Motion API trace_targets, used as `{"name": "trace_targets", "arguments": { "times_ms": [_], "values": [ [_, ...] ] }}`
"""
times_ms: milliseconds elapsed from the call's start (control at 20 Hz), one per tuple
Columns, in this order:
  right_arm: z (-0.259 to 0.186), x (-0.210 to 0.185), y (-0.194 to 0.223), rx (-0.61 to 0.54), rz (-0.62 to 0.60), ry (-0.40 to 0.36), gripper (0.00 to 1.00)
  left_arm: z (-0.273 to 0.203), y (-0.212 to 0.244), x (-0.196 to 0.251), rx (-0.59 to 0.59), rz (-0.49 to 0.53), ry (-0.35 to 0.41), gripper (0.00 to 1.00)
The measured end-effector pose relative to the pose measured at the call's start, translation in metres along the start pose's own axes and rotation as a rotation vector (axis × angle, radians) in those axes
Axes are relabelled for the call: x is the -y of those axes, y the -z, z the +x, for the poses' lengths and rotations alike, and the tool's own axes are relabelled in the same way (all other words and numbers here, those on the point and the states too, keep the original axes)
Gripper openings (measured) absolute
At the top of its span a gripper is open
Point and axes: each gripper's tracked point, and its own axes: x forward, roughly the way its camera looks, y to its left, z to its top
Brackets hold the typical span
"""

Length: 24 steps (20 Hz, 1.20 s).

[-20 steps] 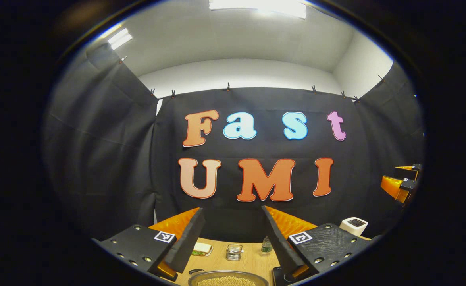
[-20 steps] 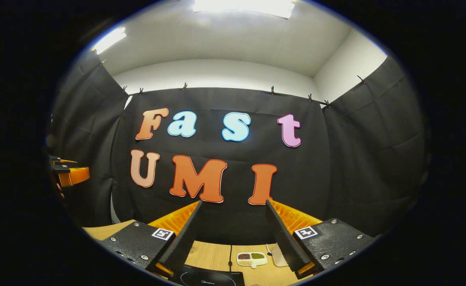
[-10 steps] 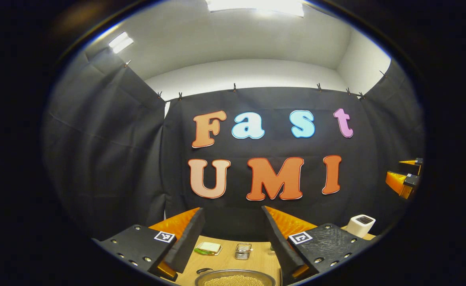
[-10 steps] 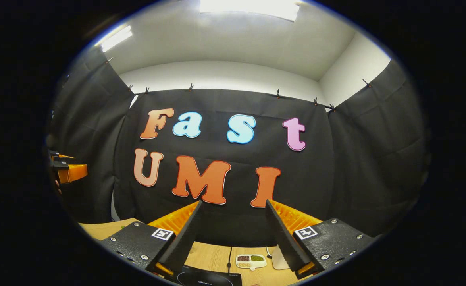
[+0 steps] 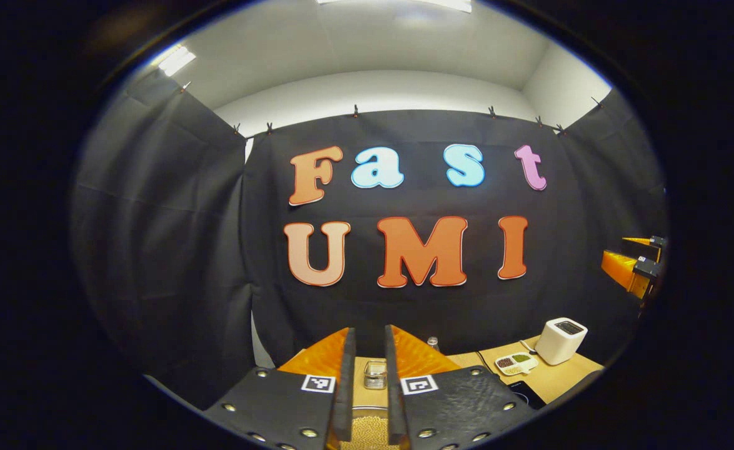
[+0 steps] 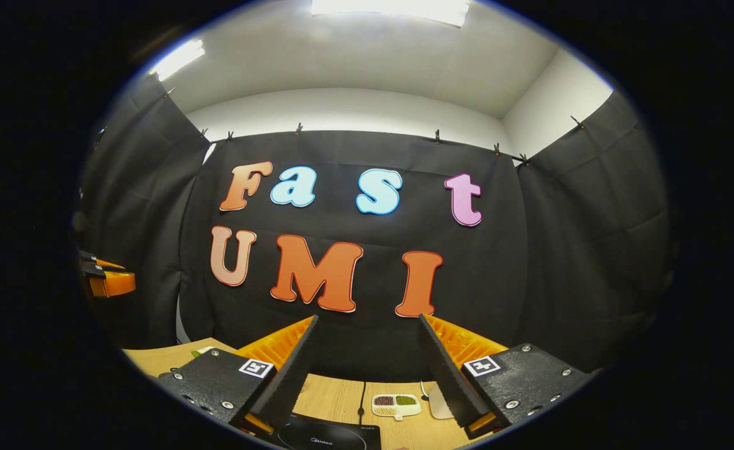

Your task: First push the handle of the pot to place it horizontally, then grasp the pot with both hands and set it on the induction cooktop.

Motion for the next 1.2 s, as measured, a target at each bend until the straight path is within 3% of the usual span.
{"name": "trace_targets", "arguments": {
  "times_ms": [100, 250, 500, 900, 1200],
  "values": [
    [-0.001, 0.002, 0.006, -0.010, 0.000, -0.005, 0.95, 0.000, 0.025, 0.013, -0.081, 0.001, 0.037, 0.10],
    [0.000, 0.006, 0.011, -0.020, -0.003, -0.014, 0.95, -0.005, 0.070, 0.026, -0.236, -0.008, 0.073, 0.02],
    [-0.006, 0.022, 0.027, -0.048, 0.005, -0.018, 0.95, -0.024, 0.136, 0.040, -0.494, 0.047, 0.105, 0.02],
    [-0.021, 0.054, 0.066, -0.115, 0.023, -0.014, 0.95, -0.073, 0.224, 0.048, -0.805, 0.130, 0.114, 0.03],
    [-0.039, 0.078, 0.089, -0.151, -0.005, 0.010, 0.95, -0.120, 0.296, 0.047, -1.044, 0.137, 0.127, 0.03]
  ]
}}
